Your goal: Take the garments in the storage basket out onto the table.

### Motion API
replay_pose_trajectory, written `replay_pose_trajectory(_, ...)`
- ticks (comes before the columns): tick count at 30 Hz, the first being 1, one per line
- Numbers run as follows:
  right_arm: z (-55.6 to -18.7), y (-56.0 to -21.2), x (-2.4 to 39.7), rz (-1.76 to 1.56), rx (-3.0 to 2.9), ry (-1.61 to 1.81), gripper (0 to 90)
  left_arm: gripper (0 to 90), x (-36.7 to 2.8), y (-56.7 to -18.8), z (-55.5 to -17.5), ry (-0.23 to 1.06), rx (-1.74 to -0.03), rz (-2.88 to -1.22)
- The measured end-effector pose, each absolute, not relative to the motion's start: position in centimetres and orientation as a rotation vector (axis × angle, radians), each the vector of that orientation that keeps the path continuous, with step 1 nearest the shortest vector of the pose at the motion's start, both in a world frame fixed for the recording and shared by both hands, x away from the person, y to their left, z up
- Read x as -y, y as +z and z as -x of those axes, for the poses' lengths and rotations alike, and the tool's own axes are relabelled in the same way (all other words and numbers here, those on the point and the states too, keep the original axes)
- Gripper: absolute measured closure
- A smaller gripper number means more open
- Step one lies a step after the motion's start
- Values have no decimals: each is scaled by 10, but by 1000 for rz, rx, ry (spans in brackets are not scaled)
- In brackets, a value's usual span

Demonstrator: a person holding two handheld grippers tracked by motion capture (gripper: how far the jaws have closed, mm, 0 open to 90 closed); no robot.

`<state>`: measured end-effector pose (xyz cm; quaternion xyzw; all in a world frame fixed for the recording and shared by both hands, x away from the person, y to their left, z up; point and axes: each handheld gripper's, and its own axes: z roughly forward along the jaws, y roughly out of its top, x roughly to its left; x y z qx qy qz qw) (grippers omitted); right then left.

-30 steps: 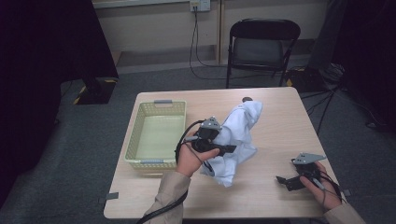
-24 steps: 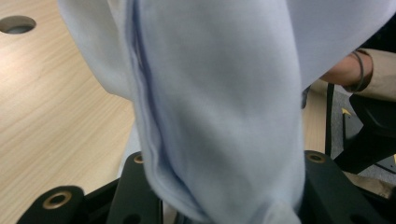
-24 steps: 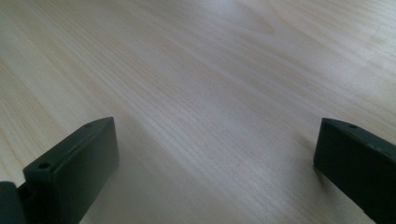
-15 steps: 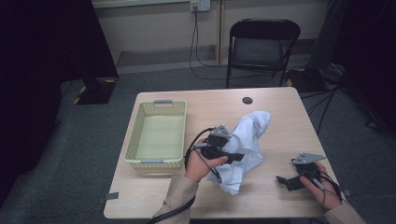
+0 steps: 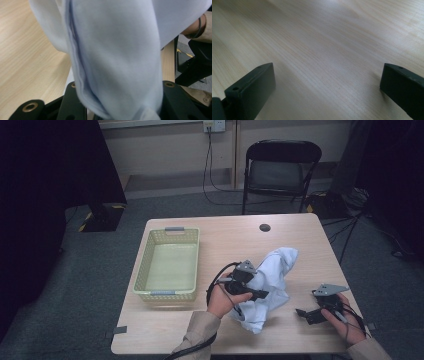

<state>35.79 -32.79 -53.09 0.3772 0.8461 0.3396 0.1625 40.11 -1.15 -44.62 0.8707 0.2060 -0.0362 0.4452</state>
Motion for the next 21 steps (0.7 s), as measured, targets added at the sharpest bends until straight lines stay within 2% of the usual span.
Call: replay_pose_trajectory(21, -358, -531, 328, -1077, -2414, 969, 0, 588, 45, -467, -402, -93, -500, -2216)
